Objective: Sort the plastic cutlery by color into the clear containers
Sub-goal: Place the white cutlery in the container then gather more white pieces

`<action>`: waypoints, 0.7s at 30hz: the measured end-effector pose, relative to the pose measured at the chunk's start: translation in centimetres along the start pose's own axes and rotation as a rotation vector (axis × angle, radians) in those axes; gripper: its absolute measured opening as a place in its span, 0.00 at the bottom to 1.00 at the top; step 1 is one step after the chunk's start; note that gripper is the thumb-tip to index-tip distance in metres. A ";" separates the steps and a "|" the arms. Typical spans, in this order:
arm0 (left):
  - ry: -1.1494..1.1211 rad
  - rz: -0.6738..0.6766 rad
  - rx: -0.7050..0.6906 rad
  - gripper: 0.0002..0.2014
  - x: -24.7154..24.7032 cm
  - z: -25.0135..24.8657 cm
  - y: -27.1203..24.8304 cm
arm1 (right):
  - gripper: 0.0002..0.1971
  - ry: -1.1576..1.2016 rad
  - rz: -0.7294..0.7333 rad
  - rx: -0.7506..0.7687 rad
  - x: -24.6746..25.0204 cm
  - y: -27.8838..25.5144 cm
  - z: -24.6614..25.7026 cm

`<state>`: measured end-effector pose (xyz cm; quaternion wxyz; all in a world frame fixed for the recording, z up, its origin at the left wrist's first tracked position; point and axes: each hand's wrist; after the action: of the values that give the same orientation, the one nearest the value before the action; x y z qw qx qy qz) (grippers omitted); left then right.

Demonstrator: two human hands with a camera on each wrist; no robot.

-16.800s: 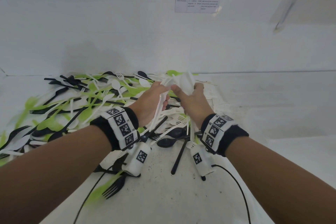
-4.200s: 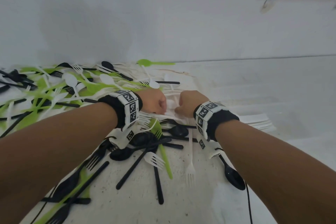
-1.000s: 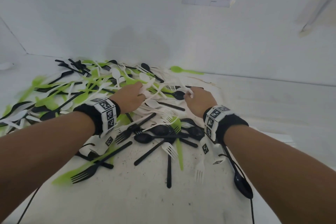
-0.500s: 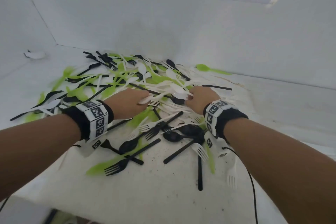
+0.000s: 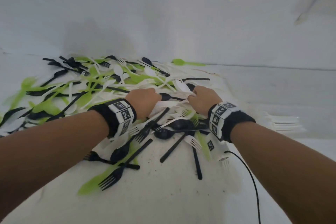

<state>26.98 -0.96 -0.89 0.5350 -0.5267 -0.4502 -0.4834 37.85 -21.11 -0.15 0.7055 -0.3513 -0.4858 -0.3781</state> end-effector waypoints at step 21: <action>-0.818 -0.233 0.211 0.17 3.0 1.8 -4.3 | 0.11 0.156 0.004 0.066 -0.9 -1.3 2.0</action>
<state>23.11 0.78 2.72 0.3055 -0.5630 -0.7283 -0.2437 35.69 -19.82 -0.31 0.7532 -0.2984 -0.4406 -0.3866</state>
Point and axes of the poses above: each hand's wrist, its own y-axis towards the middle knuckle, its own x-axis out of the back of the hand, z = x × y, and after that the axes turned 4 degrees about -y, right-handed
